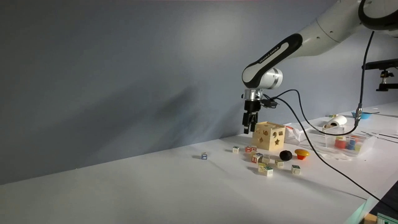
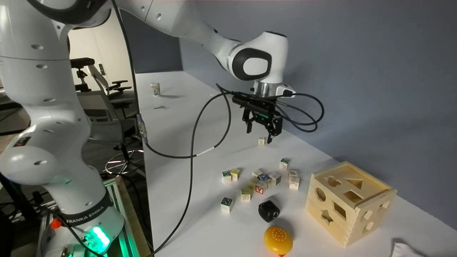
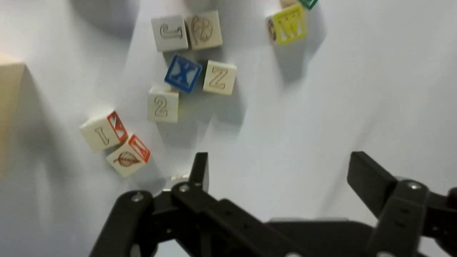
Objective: Pick up the object and put it upside down
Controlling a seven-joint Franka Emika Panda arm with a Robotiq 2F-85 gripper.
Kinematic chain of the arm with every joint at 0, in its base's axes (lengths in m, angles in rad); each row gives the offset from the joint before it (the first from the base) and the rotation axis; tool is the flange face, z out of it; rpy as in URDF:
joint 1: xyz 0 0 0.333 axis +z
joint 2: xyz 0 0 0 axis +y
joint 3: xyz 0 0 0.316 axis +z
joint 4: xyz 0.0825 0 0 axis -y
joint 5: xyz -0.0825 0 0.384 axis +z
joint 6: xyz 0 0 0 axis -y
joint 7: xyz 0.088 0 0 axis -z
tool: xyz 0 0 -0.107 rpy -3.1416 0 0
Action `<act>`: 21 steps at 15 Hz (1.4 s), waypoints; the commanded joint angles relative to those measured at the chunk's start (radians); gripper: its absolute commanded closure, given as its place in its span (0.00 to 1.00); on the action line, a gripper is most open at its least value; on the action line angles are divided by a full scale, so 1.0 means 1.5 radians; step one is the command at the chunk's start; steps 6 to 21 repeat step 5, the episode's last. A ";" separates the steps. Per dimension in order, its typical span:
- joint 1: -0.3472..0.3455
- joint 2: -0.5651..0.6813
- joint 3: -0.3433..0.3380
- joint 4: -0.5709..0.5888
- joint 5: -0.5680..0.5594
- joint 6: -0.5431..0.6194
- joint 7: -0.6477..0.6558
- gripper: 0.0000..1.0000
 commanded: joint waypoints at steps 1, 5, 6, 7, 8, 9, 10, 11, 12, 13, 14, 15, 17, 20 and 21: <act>0.027 -0.020 -0.044 0.044 0.018 -0.142 -0.010 0.00; 0.039 -0.017 -0.060 0.043 0.004 -0.127 -0.003 0.00; 0.039 -0.017 -0.060 0.043 0.004 -0.127 -0.003 0.00; 0.039 -0.017 -0.060 0.043 0.004 -0.127 -0.003 0.00; 0.039 -0.017 -0.060 0.043 0.004 -0.127 -0.003 0.00; 0.039 -0.017 -0.060 0.043 0.004 -0.127 -0.003 0.00; 0.039 -0.017 -0.060 0.043 0.004 -0.127 -0.003 0.00; 0.039 -0.017 -0.060 0.043 0.004 -0.127 -0.003 0.00; 0.039 -0.017 -0.060 0.043 0.004 -0.127 -0.003 0.00; 0.039 -0.017 -0.060 0.043 0.004 -0.127 -0.003 0.00; 0.039 -0.017 -0.060 0.043 0.004 -0.127 -0.003 0.00; 0.039 -0.017 -0.060 0.043 0.004 -0.127 -0.003 0.00; 0.039 -0.017 -0.060 0.043 0.004 -0.127 -0.003 0.00; 0.039 -0.017 -0.060 0.043 0.004 -0.127 -0.003 0.00; 0.039 -0.017 -0.060 0.043 0.004 -0.127 -0.003 0.00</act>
